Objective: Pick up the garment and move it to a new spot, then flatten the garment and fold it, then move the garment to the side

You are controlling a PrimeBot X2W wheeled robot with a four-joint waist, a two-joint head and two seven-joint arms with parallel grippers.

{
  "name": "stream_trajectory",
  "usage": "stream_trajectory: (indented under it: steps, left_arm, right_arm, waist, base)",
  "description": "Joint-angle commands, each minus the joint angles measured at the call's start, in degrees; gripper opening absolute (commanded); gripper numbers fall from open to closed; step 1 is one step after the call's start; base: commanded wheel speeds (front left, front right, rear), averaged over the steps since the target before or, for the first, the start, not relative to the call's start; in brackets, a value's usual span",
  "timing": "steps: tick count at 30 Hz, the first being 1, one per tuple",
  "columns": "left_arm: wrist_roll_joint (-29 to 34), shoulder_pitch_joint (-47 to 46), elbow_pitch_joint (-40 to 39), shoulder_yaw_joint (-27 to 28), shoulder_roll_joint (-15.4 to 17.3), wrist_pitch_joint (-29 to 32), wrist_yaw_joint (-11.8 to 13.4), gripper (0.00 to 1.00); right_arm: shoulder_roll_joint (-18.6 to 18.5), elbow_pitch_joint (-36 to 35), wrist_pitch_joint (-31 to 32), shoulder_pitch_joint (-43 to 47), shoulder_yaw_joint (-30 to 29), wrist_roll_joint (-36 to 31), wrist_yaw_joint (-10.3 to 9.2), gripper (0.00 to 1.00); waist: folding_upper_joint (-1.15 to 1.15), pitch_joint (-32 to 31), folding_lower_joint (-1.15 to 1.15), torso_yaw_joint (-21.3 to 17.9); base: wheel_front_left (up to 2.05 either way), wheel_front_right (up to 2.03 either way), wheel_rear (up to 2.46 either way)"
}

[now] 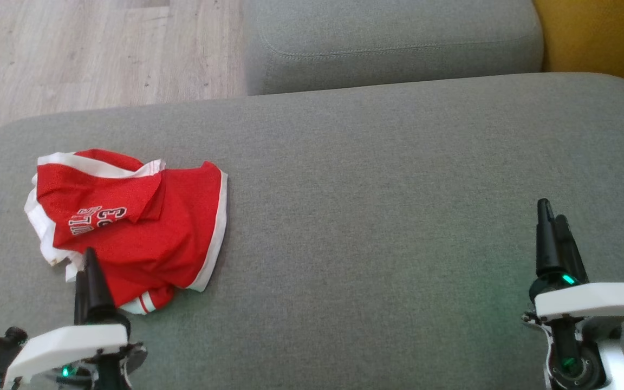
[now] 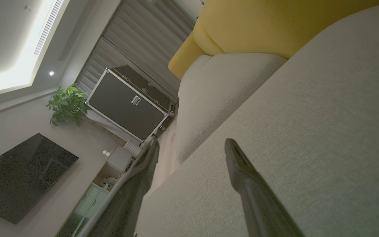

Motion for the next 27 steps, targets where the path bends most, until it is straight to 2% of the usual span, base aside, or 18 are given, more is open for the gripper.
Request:
stream_trajectory:
  steps: [1,21,27]
  left_arm:
    - [2.22,-2.56,-2.62,0.11,0.55,-0.74,0.18,1.00]
    - [23.84,-2.77,-6.59,-6.71,0.83,-4.10,-0.48,1.00]
    - [29.77,-3.00,-6.90,-9.02,1.80,-5.11,0.24,1.00]
  right_arm:
    - [-0.34,-2.70,-0.82,-3.19,0.95,-2.41,-0.02,1.00]
    - [-0.41,-4.07,-4.19,-3.31,4.49,-20.04,-0.02,1.00]
    - [-0.43,-4.53,-5.21,-3.49,5.39,-25.79,-0.03,1.00]
  waist:
    - [0.00,0.01,0.00,-0.07]
    - [0.00,0.19,0.00,-1.73]
    - [0.00,0.27,0.00,-2.17]
  base:
    - [0.00,0.00,0.00]
    - [0.00,0.00,0.00]
    - [0.00,0.00,0.00]
